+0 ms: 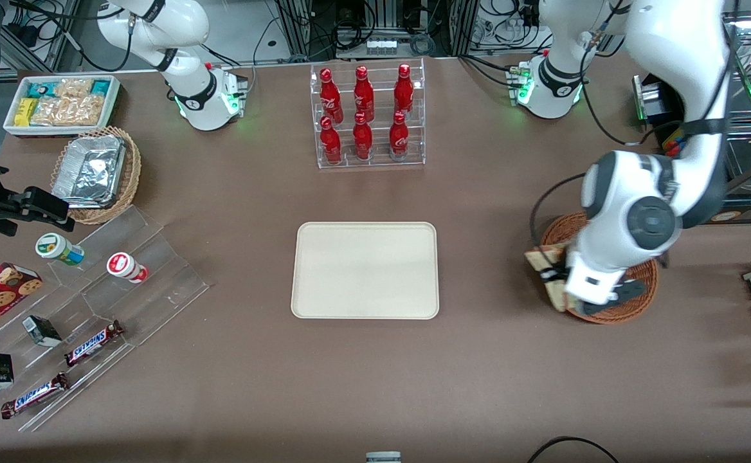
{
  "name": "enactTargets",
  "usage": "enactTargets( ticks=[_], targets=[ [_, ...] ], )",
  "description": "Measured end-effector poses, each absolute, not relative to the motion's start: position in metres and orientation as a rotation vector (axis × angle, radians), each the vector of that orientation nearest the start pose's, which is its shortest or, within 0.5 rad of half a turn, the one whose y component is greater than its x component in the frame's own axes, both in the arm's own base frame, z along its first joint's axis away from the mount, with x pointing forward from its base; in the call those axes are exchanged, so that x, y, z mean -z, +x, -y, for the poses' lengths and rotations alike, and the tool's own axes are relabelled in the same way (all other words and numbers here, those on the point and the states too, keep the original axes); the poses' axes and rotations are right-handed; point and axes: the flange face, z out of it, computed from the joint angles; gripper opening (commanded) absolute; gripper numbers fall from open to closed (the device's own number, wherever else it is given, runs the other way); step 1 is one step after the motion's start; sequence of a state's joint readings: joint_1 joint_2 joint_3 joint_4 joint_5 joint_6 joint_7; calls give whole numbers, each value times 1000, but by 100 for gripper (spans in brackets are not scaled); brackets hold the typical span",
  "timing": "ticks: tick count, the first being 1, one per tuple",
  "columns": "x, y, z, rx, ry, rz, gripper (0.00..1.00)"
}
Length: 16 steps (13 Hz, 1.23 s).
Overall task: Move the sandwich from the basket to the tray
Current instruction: 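Lift the sandwich out of the basket and carry it toward the tray, then lower the held sandwich onto the cream tray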
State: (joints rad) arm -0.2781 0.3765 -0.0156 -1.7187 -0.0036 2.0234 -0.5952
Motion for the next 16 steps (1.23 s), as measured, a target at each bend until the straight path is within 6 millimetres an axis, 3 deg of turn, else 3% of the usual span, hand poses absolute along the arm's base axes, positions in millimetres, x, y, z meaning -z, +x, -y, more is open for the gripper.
enactTargets(
  ticks=[3,6,8,10,16],
  targets=[
    [-350,606,263,-113,-3102,288,33],
    [-316,582,344,-175,-3117,109,32],
    [-294,568,386,-221,-3132,16,33],
    [-269,561,407,-244,-3132,-27,37],
    [-220,574,429,-254,-3171,-40,37]
  ],
)
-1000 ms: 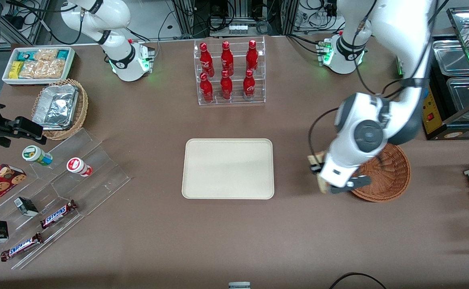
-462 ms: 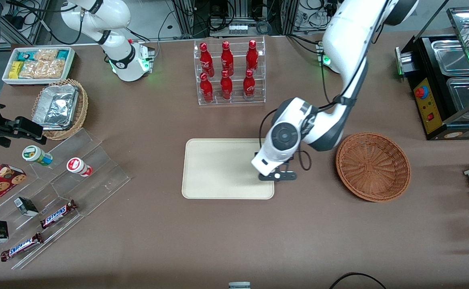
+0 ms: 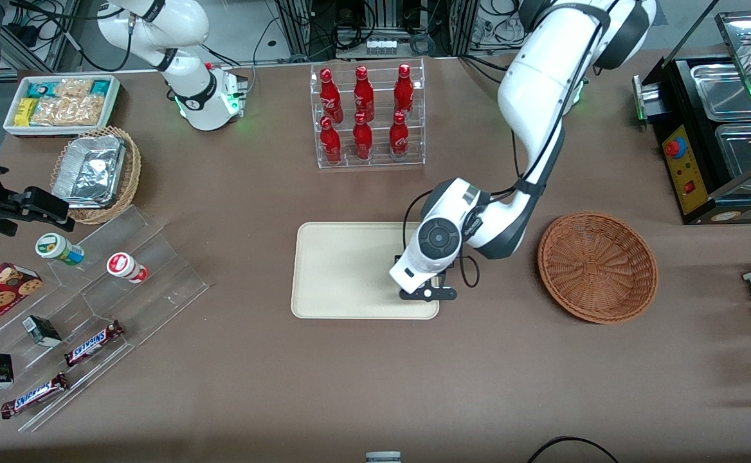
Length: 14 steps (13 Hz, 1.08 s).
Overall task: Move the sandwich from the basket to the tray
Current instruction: 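Lower the held sandwich onto the cream tray, then open the left gripper to release the sandwich and lift away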
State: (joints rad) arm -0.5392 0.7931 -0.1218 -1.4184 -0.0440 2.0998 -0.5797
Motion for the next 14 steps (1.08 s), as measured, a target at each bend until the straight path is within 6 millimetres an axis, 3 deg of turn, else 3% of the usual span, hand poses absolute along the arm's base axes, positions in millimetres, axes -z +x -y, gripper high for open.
enactTargets(
  ticks=[3,4,8,9,12,14],
  targets=[
    [-205,564,450,-249,-3180,-75,39],
    [-201,561,454,-253,-3178,-78,46],
    [-199,563,454,-249,-3178,-40,91],
    [-203,565,454,-240,-3181,-20,97],
    [-240,585,444,-185,-3197,41,100],
    [-294,602,417,-164,-3186,114,100]
  ],
)
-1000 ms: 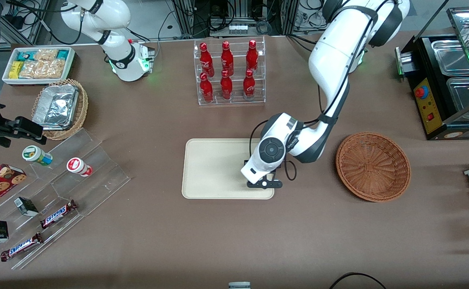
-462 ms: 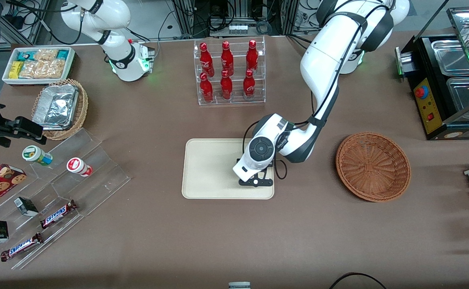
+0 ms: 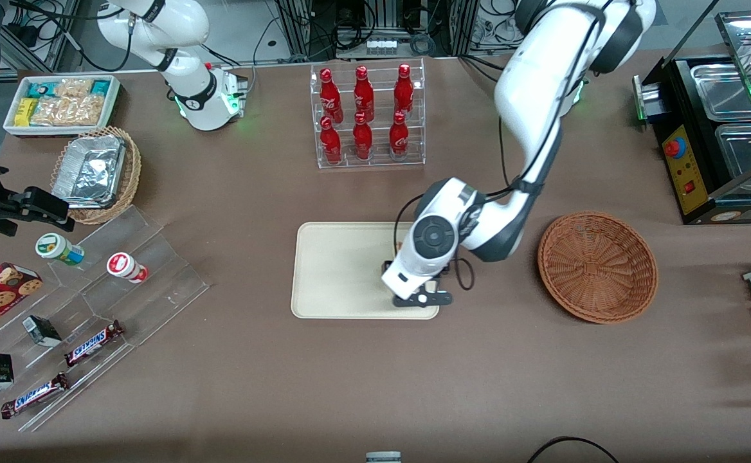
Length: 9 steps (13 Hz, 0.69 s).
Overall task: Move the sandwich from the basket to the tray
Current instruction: 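Open the left gripper to release the sandwich and lift away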
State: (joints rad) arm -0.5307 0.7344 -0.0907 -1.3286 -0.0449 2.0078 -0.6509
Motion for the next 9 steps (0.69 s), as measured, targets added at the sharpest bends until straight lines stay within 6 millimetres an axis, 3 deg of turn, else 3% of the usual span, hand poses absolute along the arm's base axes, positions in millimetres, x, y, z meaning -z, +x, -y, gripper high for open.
enactTargets(
  ticks=[3,5,7,9],
  targets=[
    [-384,625,337,-191,-3140,267,100],
    [-428,643,273,-168,-3135,404,100],
    [-455,650,224,-162,-3124,495,100],
    [-469,648,190,-142,-3107,494,100]
  ],
)
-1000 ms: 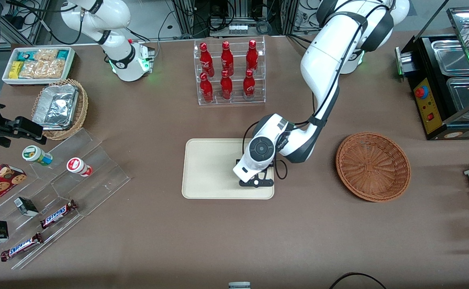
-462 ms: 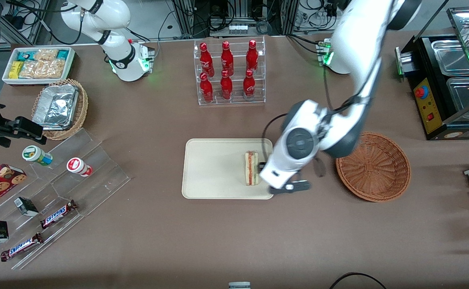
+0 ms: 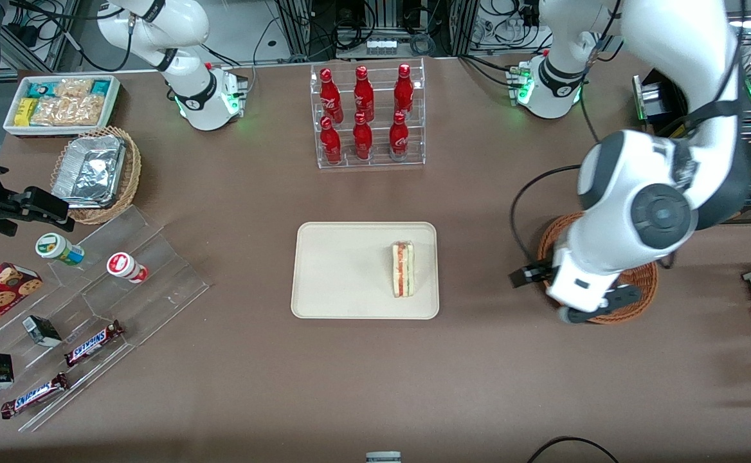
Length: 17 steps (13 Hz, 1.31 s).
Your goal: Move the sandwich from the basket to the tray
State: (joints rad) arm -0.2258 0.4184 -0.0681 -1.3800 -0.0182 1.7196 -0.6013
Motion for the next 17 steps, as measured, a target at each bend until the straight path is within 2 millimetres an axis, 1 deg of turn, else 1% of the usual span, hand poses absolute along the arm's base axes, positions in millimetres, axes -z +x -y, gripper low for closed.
enactTargets(
  ticks=[1,4,5,6,7,10,11,12,13,15,17],
  targets=[
    [-475,645,175,-127,-3095,483,100],
    [-505,632,119,-90,-3099,444,100],
    [-516,623,100,-80,-3103,430,100],
    [-527,612,86,-69,-3106,405,100],
    [-539,598,77,-56,-3109,381,100],
    [-582,550,74,-64,-3112,252,100],
    [-596,539,69,-62,-3113,211,100],
    [-608,533,62,-39,-3119,158,100],
    [-615,533,55,-19,-3123,109,100],
    [-618,534,50,-16,-3125,60,100],
    [-620,534,53,-8,-3126,47,100]
  ],
)
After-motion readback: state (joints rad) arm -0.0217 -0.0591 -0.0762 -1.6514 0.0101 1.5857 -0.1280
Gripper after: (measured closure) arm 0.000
